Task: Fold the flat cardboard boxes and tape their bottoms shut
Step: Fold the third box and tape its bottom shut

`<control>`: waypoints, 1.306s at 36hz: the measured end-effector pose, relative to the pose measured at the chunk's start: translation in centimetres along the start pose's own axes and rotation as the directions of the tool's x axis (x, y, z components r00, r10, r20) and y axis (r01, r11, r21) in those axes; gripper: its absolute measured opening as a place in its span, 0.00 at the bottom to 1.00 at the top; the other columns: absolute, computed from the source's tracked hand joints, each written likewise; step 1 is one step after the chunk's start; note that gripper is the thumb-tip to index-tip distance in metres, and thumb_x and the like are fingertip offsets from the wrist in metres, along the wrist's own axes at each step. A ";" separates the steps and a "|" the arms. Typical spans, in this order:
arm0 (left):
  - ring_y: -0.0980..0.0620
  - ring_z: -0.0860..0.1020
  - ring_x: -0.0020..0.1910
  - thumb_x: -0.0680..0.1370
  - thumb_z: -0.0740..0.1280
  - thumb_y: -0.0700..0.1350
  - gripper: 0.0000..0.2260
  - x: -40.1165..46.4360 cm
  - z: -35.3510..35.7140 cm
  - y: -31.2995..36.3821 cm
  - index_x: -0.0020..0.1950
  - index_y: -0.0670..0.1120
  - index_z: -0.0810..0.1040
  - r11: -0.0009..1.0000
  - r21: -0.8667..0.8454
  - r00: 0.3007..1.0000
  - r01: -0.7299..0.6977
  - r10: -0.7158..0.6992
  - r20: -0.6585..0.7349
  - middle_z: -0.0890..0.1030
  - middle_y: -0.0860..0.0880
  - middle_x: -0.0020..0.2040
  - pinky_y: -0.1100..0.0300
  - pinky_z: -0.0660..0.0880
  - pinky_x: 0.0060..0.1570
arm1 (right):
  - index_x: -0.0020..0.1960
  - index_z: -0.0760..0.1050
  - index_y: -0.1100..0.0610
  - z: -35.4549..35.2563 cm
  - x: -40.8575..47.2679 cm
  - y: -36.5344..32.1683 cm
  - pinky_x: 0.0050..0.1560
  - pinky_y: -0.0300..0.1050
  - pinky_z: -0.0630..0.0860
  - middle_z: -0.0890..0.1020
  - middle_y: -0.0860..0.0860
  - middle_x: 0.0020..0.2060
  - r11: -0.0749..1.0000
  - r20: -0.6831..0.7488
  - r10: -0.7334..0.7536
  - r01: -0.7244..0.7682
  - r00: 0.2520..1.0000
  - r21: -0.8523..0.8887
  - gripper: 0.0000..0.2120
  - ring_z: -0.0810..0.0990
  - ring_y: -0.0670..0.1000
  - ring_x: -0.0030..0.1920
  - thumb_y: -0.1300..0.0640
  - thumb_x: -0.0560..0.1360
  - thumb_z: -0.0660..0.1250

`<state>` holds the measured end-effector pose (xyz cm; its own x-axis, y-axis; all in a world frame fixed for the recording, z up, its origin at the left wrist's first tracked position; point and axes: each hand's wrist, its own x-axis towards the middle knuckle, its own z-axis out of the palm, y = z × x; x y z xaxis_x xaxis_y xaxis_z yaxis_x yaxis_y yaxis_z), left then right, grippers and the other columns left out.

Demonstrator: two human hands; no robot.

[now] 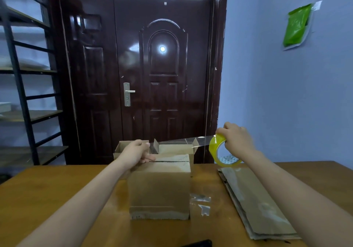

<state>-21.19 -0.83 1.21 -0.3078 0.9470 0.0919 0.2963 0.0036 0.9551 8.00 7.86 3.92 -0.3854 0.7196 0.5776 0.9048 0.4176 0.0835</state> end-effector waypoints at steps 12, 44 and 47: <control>0.34 0.82 0.45 0.78 0.55 0.37 0.10 1.4 -2.8 -0.5 0.37 0.44 0.63 0.845 -0.452 0.958 0.286 -0.258 0.125 0.79 0.27 0.50 0.53 0.82 0.36 | 0.63 0.73 0.51 2.0 -0.1 -3.3 0.51 0.44 0.65 0.73 0.51 0.50 0.995 0.036 -0.094 0.093 0.995 0.027 0.22 0.72 0.52 0.51 0.68 0.74 0.59; 0.35 0.80 0.48 0.75 0.55 0.36 0.13 1.3 -3.1 -1.6 0.31 0.45 0.63 0.676 -0.692 0.961 0.254 -0.257 0.101 0.78 0.30 0.50 0.50 0.80 0.40 | 0.67 0.67 0.57 5.1 -3.3 -7.2 0.56 0.48 0.65 0.70 0.55 0.60 0.969 0.179 -0.152 0.182 0.972 -0.170 0.22 0.68 0.55 0.59 0.68 0.74 0.60; 0.35 0.81 0.49 0.75 0.56 0.35 0.12 1.6 -3.1 -2.1 0.31 0.43 0.64 0.728 -0.654 0.969 0.207 -0.244 0.036 0.79 0.29 0.50 0.55 0.82 0.34 | 0.67 0.67 0.58 5.0 -3.4 -7.4 0.56 0.48 0.65 0.70 0.56 0.60 0.968 0.183 -0.149 0.181 0.972 -0.173 0.21 0.68 0.56 0.60 0.67 0.74 0.60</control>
<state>-25.12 -0.36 0.22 -0.3384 0.9283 -0.1543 -0.4396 -0.0110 0.8981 1.70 5.04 -2.74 -0.5424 0.7385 0.4005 0.8376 0.4384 0.3260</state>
